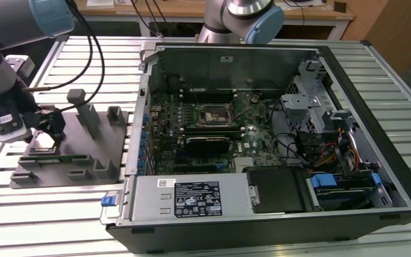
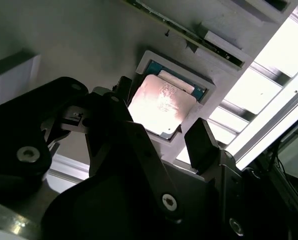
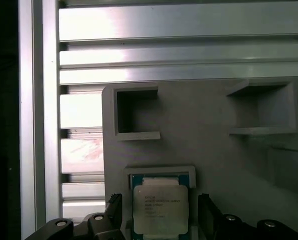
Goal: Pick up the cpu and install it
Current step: 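Pick up the cpu and move it towards the insertion slot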
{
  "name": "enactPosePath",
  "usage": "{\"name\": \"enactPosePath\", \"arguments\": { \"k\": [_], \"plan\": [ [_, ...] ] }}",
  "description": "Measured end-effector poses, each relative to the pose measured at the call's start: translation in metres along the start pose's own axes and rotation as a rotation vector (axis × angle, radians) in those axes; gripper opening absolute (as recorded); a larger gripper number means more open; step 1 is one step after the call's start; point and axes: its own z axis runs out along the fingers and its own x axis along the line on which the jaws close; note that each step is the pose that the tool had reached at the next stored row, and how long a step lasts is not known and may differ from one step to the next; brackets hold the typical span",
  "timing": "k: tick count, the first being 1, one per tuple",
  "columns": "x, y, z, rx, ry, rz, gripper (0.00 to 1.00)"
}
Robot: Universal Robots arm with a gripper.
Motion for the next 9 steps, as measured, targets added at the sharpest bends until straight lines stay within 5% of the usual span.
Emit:
{"name": "enactPosePath", "arguments": {
  "k": [8, 9],
  "plan": [
    [-0.0001, -0.0008, 0.0028, 0.0002, 0.0001, 0.000, 0.69],
    [-0.0001, -0.0008, 0.0029, 0.0001, 0.0000, 0.000, 0.62]
  ]
}}
